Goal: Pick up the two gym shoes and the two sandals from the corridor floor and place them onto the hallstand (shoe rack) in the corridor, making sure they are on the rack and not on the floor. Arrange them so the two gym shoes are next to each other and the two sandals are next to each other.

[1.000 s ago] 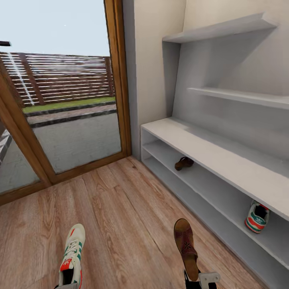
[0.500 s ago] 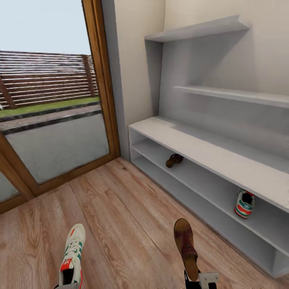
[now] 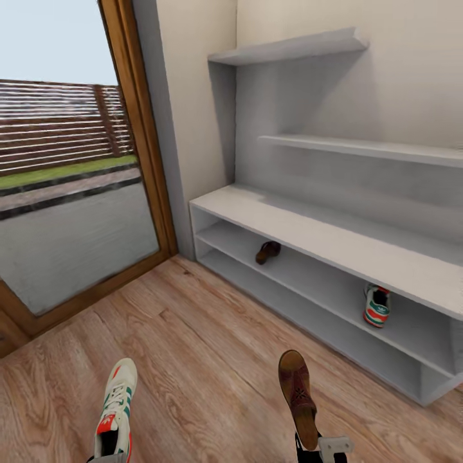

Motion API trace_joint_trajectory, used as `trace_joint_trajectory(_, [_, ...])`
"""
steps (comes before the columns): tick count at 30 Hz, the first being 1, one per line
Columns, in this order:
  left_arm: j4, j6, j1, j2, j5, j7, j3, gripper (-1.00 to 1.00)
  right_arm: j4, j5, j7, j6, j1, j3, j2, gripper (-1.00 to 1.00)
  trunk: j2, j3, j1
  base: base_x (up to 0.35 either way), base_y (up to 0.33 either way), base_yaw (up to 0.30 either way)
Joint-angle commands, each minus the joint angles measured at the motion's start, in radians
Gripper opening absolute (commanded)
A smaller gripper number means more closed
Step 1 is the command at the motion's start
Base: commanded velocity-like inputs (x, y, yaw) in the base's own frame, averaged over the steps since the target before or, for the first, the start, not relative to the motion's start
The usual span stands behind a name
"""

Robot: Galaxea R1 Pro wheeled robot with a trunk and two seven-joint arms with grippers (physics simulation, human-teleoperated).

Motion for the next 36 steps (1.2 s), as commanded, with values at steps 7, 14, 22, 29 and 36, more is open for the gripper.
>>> trace_joint_trajectory(7, [0.001, -0.003, 0.0, 0.0, -0.007, -0.004, 0.009, -1.0, 0.0, -0.007, -0.003, -0.002, -0.001, 0.009, 0.0, -1.0, 0.0, -0.004, 0.0, 0.0, 0.228, -0.281])
trace_joint_trajectory(14, [0.001, -0.003, 0.0, 0.0, -0.007, -0.004, 0.009, -1.0, 0.0, -0.007, -0.003, -0.002, -0.001, 0.009, 0.0, -1.0, 0.0, -0.006, 0.0, 0.0, 0.039, -0.281])
trace_joint_trajectory(22, [0.001, -0.003, 0.0, 0.0, -0.006, -0.004, 0.009, -1.0, 0.0, -0.007, -0.003, -0.002, -0.001, 0.009, 0.0, -1.0, 0.0, -0.009, 0.0, 0.0, 0.001, -0.281])
trace_joint_trajectory(29, [0.001, -0.003, 0.0, 0.0, -0.006, -0.004, 0.009, -1.0, 0.0, -0.007, -0.003, -0.002, -0.001, 0.009, 0.0, -1.0, 0.0, -0.012, 0.0, 0.0, 0.0, -0.281])
trace_joint_trajectory(36, [0.001, -0.003, 0.0, 0.0, -0.006, -0.004, 0.009, -1.0, 0.0, -0.007, -0.003, -0.002, -0.001, 0.009, 0.0, -1.0, 0.0, -0.015, 0.0, 0.0, 0.085, -0.281])
